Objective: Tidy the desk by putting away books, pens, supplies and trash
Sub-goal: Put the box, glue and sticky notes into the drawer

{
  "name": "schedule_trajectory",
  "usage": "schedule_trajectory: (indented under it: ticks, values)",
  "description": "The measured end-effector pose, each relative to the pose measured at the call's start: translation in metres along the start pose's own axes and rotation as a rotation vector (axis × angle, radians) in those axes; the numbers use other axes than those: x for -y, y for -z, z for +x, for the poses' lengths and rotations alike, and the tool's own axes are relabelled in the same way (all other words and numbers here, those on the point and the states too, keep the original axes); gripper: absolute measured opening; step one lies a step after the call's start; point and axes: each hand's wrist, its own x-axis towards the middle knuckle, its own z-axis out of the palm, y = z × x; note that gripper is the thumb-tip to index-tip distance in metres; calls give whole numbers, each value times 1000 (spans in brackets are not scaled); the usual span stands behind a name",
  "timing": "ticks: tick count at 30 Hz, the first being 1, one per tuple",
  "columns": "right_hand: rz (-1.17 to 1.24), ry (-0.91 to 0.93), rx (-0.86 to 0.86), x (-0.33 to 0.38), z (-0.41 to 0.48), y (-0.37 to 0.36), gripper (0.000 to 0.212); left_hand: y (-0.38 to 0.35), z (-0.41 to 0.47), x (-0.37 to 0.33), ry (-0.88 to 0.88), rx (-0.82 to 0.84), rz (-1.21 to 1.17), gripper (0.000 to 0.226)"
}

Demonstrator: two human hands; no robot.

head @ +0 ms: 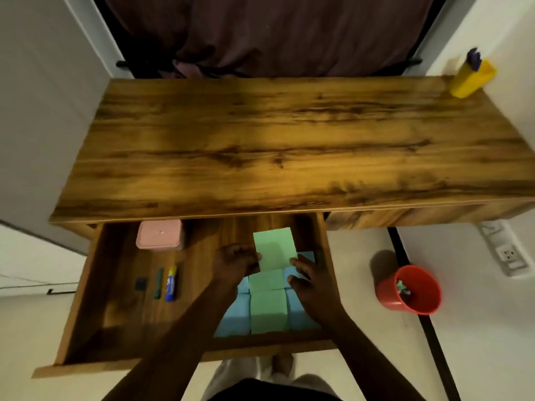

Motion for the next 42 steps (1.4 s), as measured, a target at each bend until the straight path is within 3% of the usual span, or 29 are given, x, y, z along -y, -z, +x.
schedule_trajectory:
  ticks: [6, 18, 21, 25, 32, 42]
  values:
    - [-89, -58, -23, -7, 20, -5, 67, -28, 55, 0, 79, 17, 67, 21]
    - [-21, -192, 19, -16, 35, -12, 62, -69, 115, 19, 124, 65, 276, 18]
    - [-3, -201, 4, -19, 34, -11, 60, -74, 111, 20, 119, 87, 306, 28]
    - [18, -200, -12, -20, 34, -12, 57, -76, 109, 20, 95, 105, 344, 32]
    - [37, -180, -14, -16, 31, -9, 55, -75, 105, 15, -47, 30, 610, 10]
    - [50, -69, 30, -6, 19, -3, 46, -39, 65, 10, -159, 14, 524, 11]
